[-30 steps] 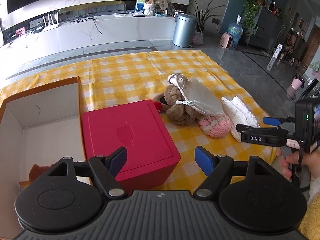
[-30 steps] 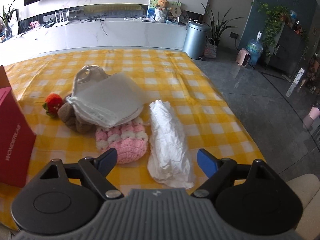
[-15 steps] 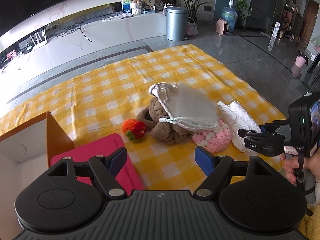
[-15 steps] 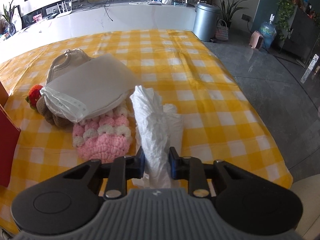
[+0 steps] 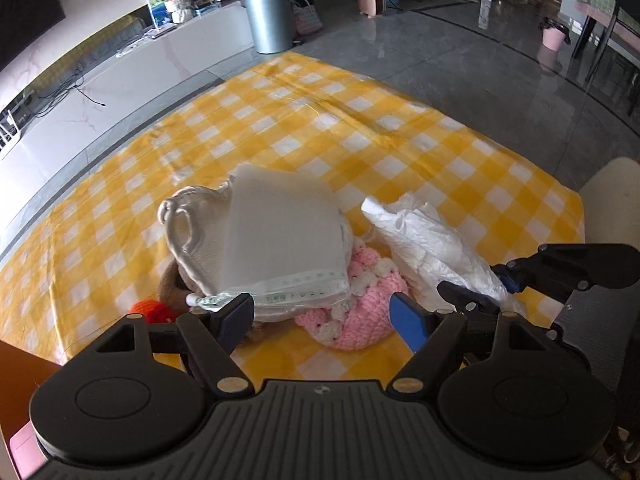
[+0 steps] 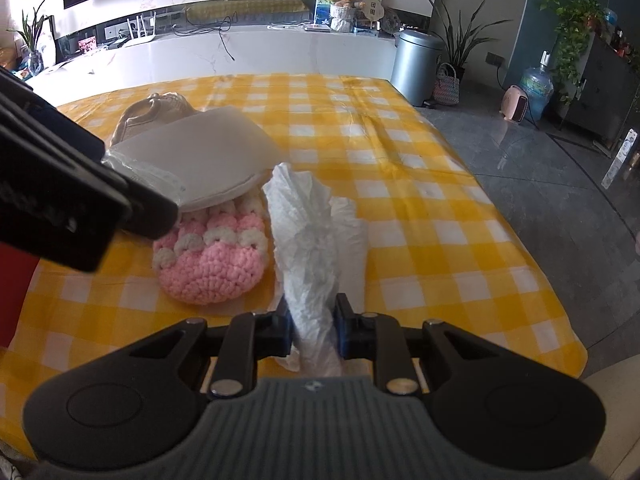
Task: Organize soft objects
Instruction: 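Grasp the crumpled white cloth with the right gripper while the left grasps the beige pad, then lift the beige pad with the left gripper while the right lifts the white cloth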
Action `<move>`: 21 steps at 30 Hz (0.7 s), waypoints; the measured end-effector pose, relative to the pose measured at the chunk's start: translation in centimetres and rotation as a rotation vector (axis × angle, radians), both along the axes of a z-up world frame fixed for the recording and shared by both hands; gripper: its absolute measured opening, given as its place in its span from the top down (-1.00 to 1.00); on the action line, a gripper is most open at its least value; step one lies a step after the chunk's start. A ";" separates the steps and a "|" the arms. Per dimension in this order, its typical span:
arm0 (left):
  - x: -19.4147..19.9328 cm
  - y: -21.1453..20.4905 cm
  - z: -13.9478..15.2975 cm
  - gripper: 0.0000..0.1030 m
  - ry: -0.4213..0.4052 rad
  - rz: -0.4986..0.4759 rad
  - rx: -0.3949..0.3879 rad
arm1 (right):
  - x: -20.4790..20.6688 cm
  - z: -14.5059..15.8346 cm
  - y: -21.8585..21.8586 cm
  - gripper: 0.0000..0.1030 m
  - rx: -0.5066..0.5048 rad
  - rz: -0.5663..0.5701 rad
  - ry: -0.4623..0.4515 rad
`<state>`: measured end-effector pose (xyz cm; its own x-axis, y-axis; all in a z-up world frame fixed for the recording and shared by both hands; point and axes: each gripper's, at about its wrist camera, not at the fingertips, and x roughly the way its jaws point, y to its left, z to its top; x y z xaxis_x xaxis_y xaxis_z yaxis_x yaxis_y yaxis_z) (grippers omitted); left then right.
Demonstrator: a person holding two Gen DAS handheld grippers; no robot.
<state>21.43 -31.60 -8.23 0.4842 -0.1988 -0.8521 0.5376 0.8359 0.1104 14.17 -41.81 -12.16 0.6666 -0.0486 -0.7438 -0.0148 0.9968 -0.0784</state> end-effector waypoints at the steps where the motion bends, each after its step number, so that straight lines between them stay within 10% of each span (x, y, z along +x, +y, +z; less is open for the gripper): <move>1: 0.2 -0.3 -0.5 -0.76 -0.002 0.002 0.020 | -0.1 0.0 0.0 0.64 0.001 0.001 -0.003; 7: 1.6 -0.4 -2.8 -0.75 -0.018 0.015 0.127 | -0.3 -0.4 -0.1 0.59 -0.003 -0.023 0.005; 12: 0.9 0.0 -2.3 0.93 -0.092 -0.028 0.139 | -0.4 -0.2 0.0 0.59 -0.019 -0.019 0.010; 21: -2.2 2.3 2.2 0.93 -0.199 -0.062 0.056 | -1.4 0.8 -0.7 0.59 -0.014 -0.069 -0.006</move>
